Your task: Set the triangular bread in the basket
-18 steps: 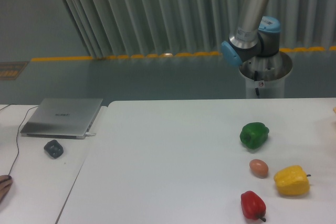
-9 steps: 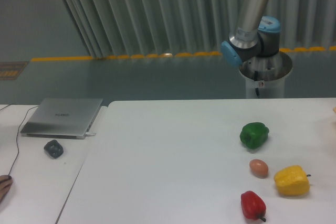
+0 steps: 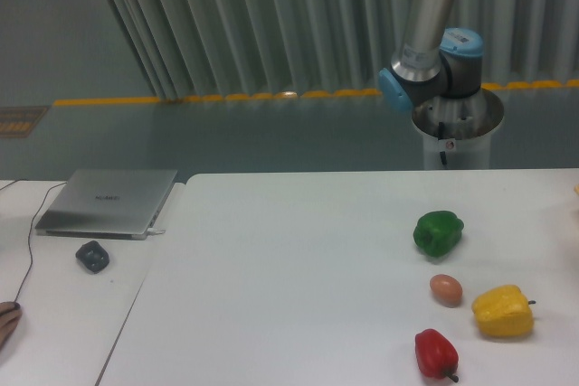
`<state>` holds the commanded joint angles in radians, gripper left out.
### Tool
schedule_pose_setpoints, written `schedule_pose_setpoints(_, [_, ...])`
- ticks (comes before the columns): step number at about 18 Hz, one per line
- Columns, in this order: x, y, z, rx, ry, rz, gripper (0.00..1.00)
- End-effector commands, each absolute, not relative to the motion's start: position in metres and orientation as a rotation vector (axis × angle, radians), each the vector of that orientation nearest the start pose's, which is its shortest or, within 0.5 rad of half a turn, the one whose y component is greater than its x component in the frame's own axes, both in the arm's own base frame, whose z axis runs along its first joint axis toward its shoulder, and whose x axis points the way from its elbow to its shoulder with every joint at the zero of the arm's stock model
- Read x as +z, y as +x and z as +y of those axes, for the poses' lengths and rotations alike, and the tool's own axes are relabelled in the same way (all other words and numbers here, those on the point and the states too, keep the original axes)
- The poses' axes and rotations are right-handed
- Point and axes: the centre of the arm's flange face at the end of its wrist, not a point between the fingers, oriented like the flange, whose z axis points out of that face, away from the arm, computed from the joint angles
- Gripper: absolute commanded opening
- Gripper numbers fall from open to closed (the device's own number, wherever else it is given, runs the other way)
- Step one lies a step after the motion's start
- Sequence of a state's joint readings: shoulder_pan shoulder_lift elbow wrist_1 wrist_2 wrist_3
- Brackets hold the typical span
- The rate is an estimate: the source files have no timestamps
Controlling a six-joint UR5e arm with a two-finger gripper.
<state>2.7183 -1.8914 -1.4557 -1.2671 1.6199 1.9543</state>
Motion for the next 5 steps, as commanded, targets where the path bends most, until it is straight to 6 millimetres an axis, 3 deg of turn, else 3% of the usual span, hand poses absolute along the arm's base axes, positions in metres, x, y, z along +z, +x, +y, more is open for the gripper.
schedule_pose_setpoints(5, [0.400, -0.497, 0.397, 0.170, -2.957, 1.158, 1.00])
